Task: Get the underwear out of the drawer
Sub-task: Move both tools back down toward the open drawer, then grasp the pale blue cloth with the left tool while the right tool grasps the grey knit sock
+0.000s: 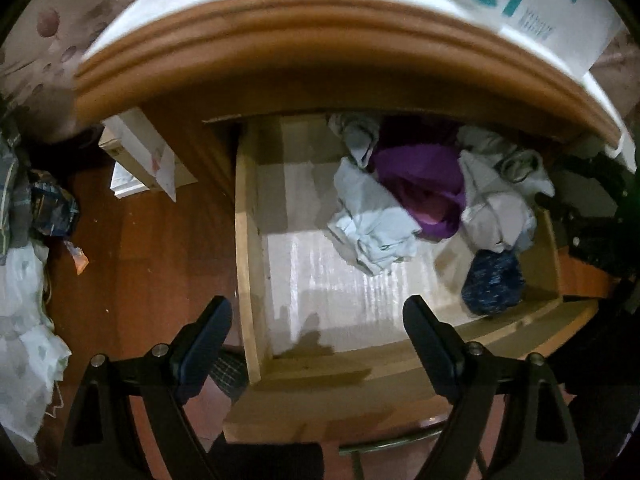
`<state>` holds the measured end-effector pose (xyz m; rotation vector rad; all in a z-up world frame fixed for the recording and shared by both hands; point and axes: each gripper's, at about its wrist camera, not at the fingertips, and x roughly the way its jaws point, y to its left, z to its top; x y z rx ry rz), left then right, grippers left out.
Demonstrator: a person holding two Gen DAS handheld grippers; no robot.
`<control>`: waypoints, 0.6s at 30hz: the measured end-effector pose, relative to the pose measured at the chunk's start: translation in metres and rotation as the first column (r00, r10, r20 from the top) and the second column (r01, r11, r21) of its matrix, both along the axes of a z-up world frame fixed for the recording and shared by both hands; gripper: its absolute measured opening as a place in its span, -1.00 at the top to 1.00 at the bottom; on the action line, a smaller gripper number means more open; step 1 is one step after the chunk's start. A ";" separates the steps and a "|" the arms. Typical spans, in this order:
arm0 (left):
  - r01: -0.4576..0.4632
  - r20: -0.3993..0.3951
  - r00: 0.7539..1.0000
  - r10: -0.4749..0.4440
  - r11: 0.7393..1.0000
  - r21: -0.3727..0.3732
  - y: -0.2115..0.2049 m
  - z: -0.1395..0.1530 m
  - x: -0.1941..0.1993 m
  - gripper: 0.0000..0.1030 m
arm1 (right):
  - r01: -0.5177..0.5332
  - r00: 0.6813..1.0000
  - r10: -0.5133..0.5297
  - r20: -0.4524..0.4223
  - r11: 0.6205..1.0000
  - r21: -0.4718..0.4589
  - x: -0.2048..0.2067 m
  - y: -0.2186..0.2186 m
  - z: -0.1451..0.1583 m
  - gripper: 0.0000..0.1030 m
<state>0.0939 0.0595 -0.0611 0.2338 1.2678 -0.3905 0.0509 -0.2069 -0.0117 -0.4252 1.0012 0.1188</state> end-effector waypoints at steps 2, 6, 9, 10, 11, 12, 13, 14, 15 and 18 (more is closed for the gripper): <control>0.006 -0.013 1.000 -0.006 1.000 0.003 -0.001 -0.006 0.004 -0.63 | -0.018 1.000 0.018 -0.003 0.999 -0.026 0.003 0.003 -0.006 -0.35; 0.029 -0.032 0.999 -0.029 1.000 0.003 -0.005 -0.014 0.009 -0.63 | -0.045 0.999 0.044 -0.004 0.996 -0.076 0.009 0.009 -0.018 -0.35; 0.055 -0.065 0.996 -0.054 0.998 0.026 -0.011 -0.026 0.013 -0.63 | -0.056 0.998 0.055 -0.009 0.994 -0.095 0.013 0.012 -0.026 -0.35; 0.064 -0.074 0.995 -0.062 0.997 0.031 -0.014 -0.030 0.014 -0.63 | -0.056 0.998 0.056 -0.010 0.994 -0.098 0.015 0.011 -0.027 -0.35; 0.075 -0.081 0.994 -0.073 0.997 0.033 -0.016 -0.033 0.014 -0.63 | -0.059 0.998 0.058 -0.010 0.993 -0.102 0.016 0.012 -0.029 -0.35; 0.087 -0.089 0.993 -0.083 0.996 0.034 -0.019 -0.036 0.015 -0.63 | -0.066 0.998 0.065 -0.014 0.993 -0.102 0.016 0.012 -0.032 -0.35; 0.092 -0.098 0.991 -0.088 0.995 0.035 -0.022 -0.039 0.017 -0.63 | -0.067 0.998 0.066 -0.018 0.993 -0.101 0.018 0.012 -0.033 -0.35; 0.097 -0.109 0.990 -0.093 0.995 0.033 -0.025 -0.042 0.018 -0.63 | -0.068 0.998 0.066 -0.023 0.992 -0.104 0.019 0.013 -0.035 -0.34; 0.102 -0.123 0.988 -0.098 0.994 0.029 -0.028 -0.045 0.021 -0.63 | -0.073 0.997 0.071 -0.022 0.992 -0.106 0.019 0.014 -0.037 -0.31; 0.095 -0.149 0.985 -0.089 0.995 0.031 -0.034 -0.053 0.029 -0.63 | -0.079 0.997 0.077 -0.023 0.992 -0.102 0.018 0.016 -0.040 -0.13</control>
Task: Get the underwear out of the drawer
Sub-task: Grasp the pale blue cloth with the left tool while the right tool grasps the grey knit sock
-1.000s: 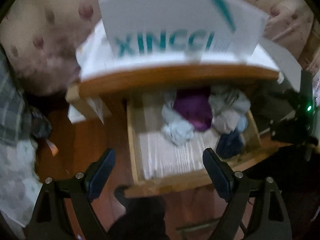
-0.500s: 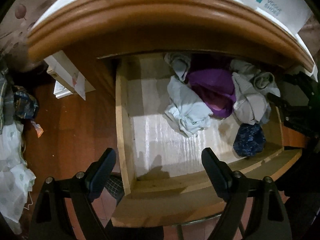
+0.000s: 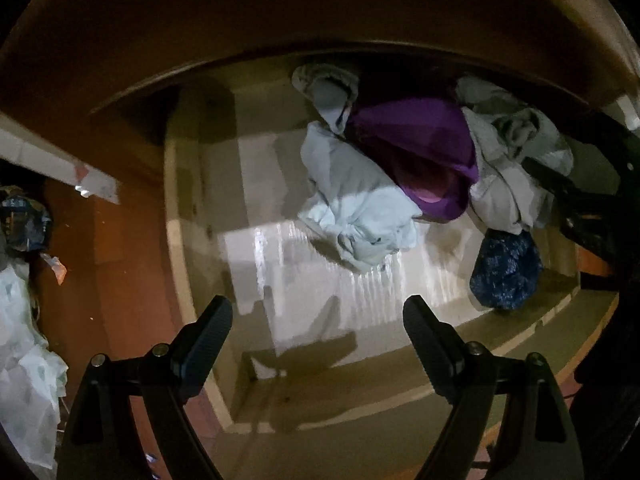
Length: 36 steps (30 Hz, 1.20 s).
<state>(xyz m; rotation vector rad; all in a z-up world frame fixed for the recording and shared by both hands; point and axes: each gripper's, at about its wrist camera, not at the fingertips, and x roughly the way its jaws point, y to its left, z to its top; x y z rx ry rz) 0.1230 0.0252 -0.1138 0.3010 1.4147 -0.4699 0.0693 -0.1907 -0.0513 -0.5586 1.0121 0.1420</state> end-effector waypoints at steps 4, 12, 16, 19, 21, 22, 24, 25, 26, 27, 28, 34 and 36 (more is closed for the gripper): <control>-0.009 -0.045 0.999 0.009 1.000 0.002 -0.008 -0.008 0.009 -0.64 | 0.010 1.000 -0.010 -0.004 0.999 0.031 -0.002 -0.003 0.002 0.12; 0.024 -0.093 0.995 -0.020 0.999 0.039 -0.027 -0.032 0.013 -0.65 | 0.068 0.998 -0.068 -0.005 0.987 0.142 -0.013 -0.020 0.024 0.29; 0.082 -0.104 0.992 -0.077 0.995 0.048 -0.041 -0.039 0.016 -0.66 | 0.053 0.998 -0.056 0.010 0.982 0.180 -0.025 -0.016 0.038 0.29; -0.030 -0.184 0.983 0.028 1.000 -0.008 -0.035 -0.046 0.029 -0.66 | 0.047 0.998 -0.052 0.022 0.976 0.211 -0.032 -0.013 0.047 0.29; -0.159 -0.264 0.955 0.138 0.985 -0.060 -0.024 -0.052 0.037 -0.66 | 0.060 0.997 -0.068 0.025 0.968 0.243 -0.036 -0.014 0.051 0.29; -0.213 -0.304 0.936 0.180 0.974 -0.078 -0.019 -0.055 0.039 -0.66 | 0.063 0.997 -0.071 0.023 0.965 0.255 -0.039 -0.018 0.056 0.29; -0.293 -0.343 0.906 0.249 0.952 -0.084 -0.013 -0.060 0.041 -0.66 | 0.064 0.997 -0.074 0.030 0.963 0.262 -0.041 -0.021 0.057 0.29; -0.319 -0.345 0.897 0.275 0.945 -0.076 -0.012 -0.062 0.042 -0.66 | 0.067 0.997 -0.077 0.029 0.962 0.266 -0.042 -0.022 0.057 0.29; -0.337 -0.340 0.893 0.293 0.939 -0.076 -0.012 -0.063 0.043 -0.66 | 0.070 0.996 -0.080 0.025 0.959 0.274 -0.040 -0.020 0.057 0.29; -0.350 -0.335 0.891 0.307 0.933 -0.077 -0.013 -0.063 0.045 -0.66 | 0.072 0.996 -0.083 0.025 0.957 0.280 -0.041 -0.021 0.058 0.29; -0.376 -0.328 0.885 0.331 0.923 -0.083 -0.013 -0.063 0.046 -0.66 | 0.069 0.996 -0.081 0.030 0.958 0.278 -0.039 -0.021 0.058 0.29; -0.429 -0.324 0.867 0.379 0.898 -0.098 -0.009 -0.065 0.047 -0.60 | 0.047 0.997 -0.060 0.040 0.963 0.264 -0.040 -0.019 0.057 0.29; -0.442 -0.289 0.866 0.407 0.895 -0.064 -0.008 -0.063 0.046 -0.51 | 0.045 0.998 -0.056 0.036 0.964 0.263 -0.042 -0.019 0.058 0.29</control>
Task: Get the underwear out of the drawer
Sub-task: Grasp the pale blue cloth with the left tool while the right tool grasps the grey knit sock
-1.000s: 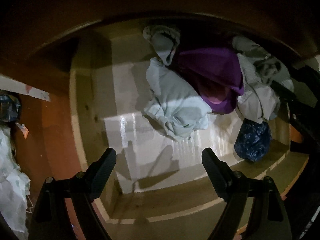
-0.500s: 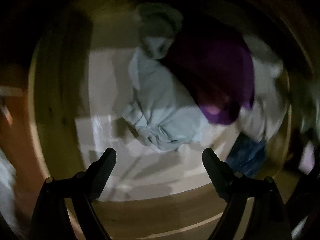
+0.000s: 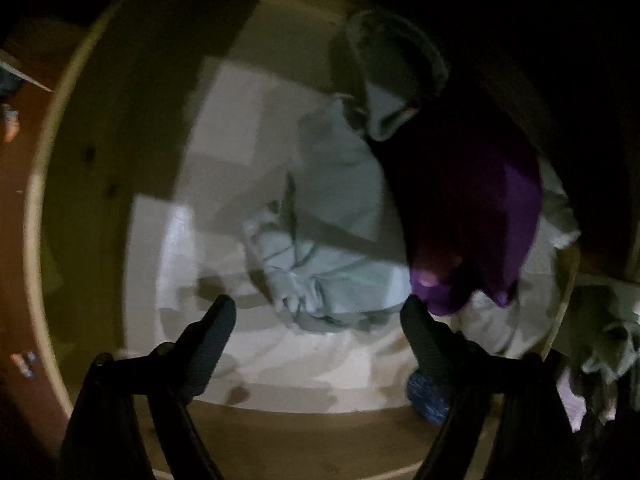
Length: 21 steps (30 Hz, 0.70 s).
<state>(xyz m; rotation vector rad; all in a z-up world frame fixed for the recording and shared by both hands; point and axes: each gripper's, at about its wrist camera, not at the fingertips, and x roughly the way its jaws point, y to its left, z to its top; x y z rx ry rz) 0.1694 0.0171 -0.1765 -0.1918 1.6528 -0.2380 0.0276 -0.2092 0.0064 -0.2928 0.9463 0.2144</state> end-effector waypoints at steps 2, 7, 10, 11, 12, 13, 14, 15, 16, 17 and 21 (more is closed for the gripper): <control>-0.029 -0.003 1.000 0.029 0.999 -0.016 -0.001 0.000 -0.001 -0.34 | -0.006 1.000 0.006 0.001 1.000 0.000 0.000 0.004 -0.001 0.29; -0.247 -0.084 0.967 0.242 0.968 -0.050 0.020 -0.010 -0.011 -0.26 | -0.007 1.000 0.007 0.014 1.000 0.003 -0.001 0.002 0.003 0.29; -0.328 -0.069 0.943 0.324 0.943 -0.055 0.026 -0.010 -0.016 -0.26 | -0.002 1.000 0.002 0.020 1.000 0.007 -0.001 0.000 0.005 0.29; -0.332 -0.060 0.942 0.329 0.942 -0.049 0.026 -0.010 -0.016 -0.26 | -0.003 1.000 0.003 0.023 1.000 0.002 0.000 0.001 0.005 0.29; -0.341 -0.058 0.939 0.338 0.939 -0.044 0.026 -0.009 -0.019 -0.26 | -0.007 1.000 0.007 0.026 1.000 -0.004 0.000 0.001 0.005 0.29; -0.354 -0.059 0.935 0.351 0.934 -0.045 0.027 -0.008 -0.018 -0.25 | -0.007 1.000 0.007 0.026 1.000 -0.006 0.000 0.002 0.005 0.29; -0.364 -0.058 0.931 0.361 0.930 -0.045 0.029 -0.007 -0.017 -0.23 | -0.006 1.000 0.006 0.026 1.000 -0.002 -0.001 0.002 0.005 0.29; -0.368 -0.056 0.929 0.366 0.929 -0.044 0.030 -0.007 -0.017 -0.17 | -0.007 1.000 0.007 0.026 1.000 0.002 -0.001 0.002 0.004 0.29; -0.367 -0.050 0.930 0.364 0.929 -0.049 0.034 -0.005 -0.016 -0.09 | -0.007 1.000 0.007 0.027 1.000 0.003 -0.001 0.002 0.005 0.29; -0.359 -0.037 0.933 0.357 0.932 -0.051 0.035 -0.004 -0.014 0.01 | -0.007 1.000 0.007 0.029 1.000 0.003 -0.001 0.002 0.005 0.29; -0.359 -0.004 0.933 0.359 0.933 -0.033 0.040 0.002 -0.018 0.28 | -0.003 0.999 0.003 0.036 1.000 0.007 -0.001 0.000 0.007 0.29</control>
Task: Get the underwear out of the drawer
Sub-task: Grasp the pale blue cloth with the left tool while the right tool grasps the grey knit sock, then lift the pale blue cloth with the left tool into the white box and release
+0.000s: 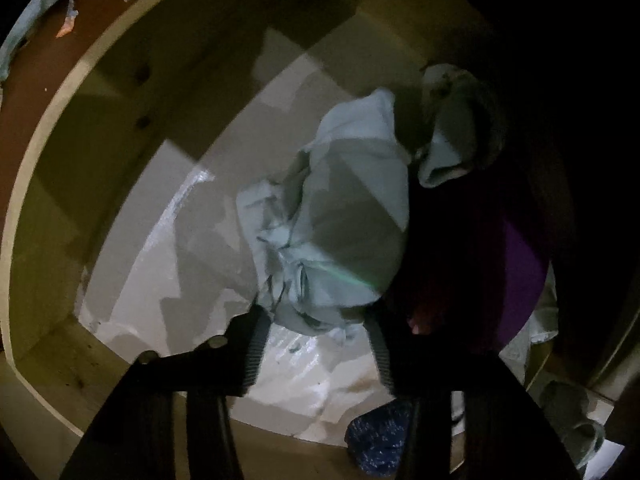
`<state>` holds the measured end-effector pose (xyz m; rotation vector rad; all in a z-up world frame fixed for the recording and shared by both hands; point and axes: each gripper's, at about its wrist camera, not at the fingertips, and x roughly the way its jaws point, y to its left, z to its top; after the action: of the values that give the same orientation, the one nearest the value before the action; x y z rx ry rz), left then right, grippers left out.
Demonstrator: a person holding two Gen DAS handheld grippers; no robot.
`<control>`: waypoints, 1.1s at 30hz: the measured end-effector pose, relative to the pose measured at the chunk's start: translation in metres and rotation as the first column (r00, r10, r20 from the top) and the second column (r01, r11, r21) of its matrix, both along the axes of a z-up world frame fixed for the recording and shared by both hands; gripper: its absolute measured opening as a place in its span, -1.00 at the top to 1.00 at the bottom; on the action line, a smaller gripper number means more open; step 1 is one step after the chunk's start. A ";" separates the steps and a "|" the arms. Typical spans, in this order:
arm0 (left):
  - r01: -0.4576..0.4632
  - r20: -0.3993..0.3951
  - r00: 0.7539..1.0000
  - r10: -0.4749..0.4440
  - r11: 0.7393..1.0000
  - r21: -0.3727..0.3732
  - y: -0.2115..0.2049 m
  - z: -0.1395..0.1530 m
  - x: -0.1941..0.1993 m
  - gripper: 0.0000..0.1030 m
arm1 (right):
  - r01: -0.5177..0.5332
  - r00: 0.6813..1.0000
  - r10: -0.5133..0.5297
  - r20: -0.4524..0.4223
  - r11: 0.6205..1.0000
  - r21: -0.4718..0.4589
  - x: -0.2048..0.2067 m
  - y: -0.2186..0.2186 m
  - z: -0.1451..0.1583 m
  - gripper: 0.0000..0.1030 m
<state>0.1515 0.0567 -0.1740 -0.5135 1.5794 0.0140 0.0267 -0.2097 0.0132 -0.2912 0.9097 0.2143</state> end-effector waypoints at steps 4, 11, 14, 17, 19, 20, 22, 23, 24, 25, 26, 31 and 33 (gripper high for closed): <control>0.055 0.050 0.997 -0.057 0.998 0.041 -0.004 0.012 -0.003 0.51 | 0.002 1.000 -0.002 0.007 1.000 -0.002 0.001 -0.001 0.000 0.29; 0.121 0.079 0.989 -0.127 0.989 0.084 -0.006 0.030 -0.019 0.60 | -0.011 1.000 0.011 -0.016 1.000 -0.005 0.000 0.002 -0.005 0.29; 0.153 0.075 0.984 -0.160 0.984 0.090 -0.001 0.043 -0.025 0.60 | -0.010 1.000 0.010 -0.017 1.000 -0.003 0.000 0.004 -0.004 0.29; 0.189 0.092 0.976 -0.197 0.978 0.093 -0.003 0.056 -0.031 0.61 | -0.008 1.000 0.008 -0.011 1.000 0.010 -0.001 0.005 -0.002 0.29; 0.225 0.115 0.965 -0.237 0.968 0.109 -0.003 0.071 -0.038 0.61 | -0.008 1.000 0.009 -0.013 1.000 0.016 -0.002 0.006 -0.002 0.29; 0.238 0.129 0.959 -0.250 0.966 0.106 -0.005 0.073 -0.053 0.61 | -0.009 1.000 0.009 -0.012 1.000 0.008 -0.003 0.007 -0.001 0.29; 0.271 0.166 0.943 -0.287 0.956 0.114 -0.004 0.090 -0.063 0.61 | -0.004 1.000 0.004 -0.013 1.000 0.017 -0.004 0.008 -0.001 0.29; 0.280 0.177 0.938 -0.297 0.953 0.114 -0.004 0.096 -0.066 0.61 | -0.006 1.000 0.006 -0.010 1.000 0.021 -0.006 0.009 0.000 0.29; 0.295 0.192 0.931 -0.311 0.950 0.107 -0.004 0.103 -0.072 0.61 | -0.006 1.000 0.006 -0.003 1.000 0.014 -0.008 0.011 0.001 0.29; 0.307 0.201 0.924 -0.324 0.945 0.111 -0.008 0.109 -0.073 0.61 | 0.001 1.000 -0.001 -0.001 1.000 0.016 -0.009 0.011 0.001 0.29; 0.323 0.211 0.915 -0.344 0.938 0.127 -0.004 0.115 -0.078 0.61 | 0.007 1.000 -0.007 -0.003 1.000 0.030 -0.009 0.011 0.003 0.29; 0.392 0.299 0.847 -0.440 0.896 0.208 -0.010 0.139 -0.103 0.61 | 0.038 0.999 -0.039 0.011 0.997 0.063 -0.018 0.015 0.008 0.29; 0.407 0.336 0.818 -0.468 0.882 0.238 -0.009 0.150 -0.106 0.61 | 0.047 0.999 -0.048 0.017 0.996 0.077 -0.024 0.018 0.010 0.29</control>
<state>0.0459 0.0472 -0.0241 -0.0088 1.2605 -0.2994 0.0030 -0.1913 0.0229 -0.1995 0.8869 0.2017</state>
